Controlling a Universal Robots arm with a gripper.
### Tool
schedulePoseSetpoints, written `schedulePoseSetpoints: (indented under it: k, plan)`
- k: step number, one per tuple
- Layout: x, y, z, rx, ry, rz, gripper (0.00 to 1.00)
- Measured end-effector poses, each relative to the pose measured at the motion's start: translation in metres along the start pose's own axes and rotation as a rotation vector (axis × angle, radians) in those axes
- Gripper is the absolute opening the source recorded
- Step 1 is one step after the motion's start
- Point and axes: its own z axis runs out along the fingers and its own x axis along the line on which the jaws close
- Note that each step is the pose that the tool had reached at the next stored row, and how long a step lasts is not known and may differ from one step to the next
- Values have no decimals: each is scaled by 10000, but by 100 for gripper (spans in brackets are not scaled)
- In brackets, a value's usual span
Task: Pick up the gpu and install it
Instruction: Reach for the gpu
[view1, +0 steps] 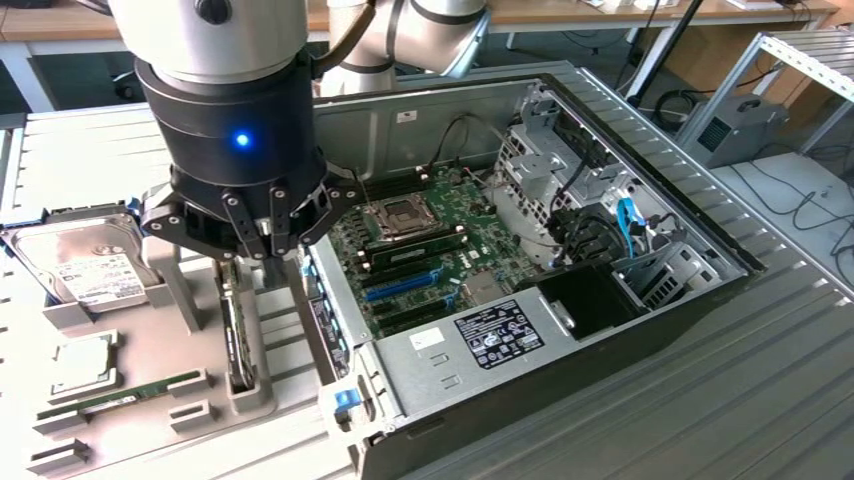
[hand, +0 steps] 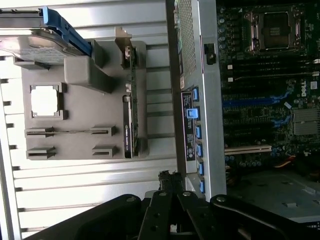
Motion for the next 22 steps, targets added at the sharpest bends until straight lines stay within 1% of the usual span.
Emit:
schedulePoseSetpoints:
  k: [22]
  plan:
    - [-14,-185,1,52,-3,-1,11]
